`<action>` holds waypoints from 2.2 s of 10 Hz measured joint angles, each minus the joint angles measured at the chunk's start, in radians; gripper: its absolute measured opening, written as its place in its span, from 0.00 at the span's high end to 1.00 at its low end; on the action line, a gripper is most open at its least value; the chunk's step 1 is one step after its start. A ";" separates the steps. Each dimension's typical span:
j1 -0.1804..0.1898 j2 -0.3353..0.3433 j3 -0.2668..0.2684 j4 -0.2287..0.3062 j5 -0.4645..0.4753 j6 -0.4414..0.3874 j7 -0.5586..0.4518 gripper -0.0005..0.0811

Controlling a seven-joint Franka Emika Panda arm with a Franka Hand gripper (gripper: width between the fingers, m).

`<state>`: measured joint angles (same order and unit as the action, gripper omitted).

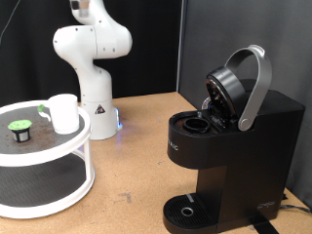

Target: Make a cup of coffee with the keurig machine

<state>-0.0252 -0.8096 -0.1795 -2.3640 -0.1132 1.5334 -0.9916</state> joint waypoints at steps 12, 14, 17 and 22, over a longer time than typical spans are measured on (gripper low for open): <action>-0.054 0.006 -0.255 0.043 -0.158 0.005 -0.225 0.01; -0.053 0.021 -0.263 0.051 -0.161 -0.002 -0.243 0.01; 0.006 0.022 -0.266 0.027 -0.178 0.075 -0.454 0.01; 0.090 0.092 -0.271 0.035 -0.237 0.104 -0.661 0.01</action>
<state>0.0650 -0.7178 -0.4508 -2.3294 -0.3503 1.6376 -1.6529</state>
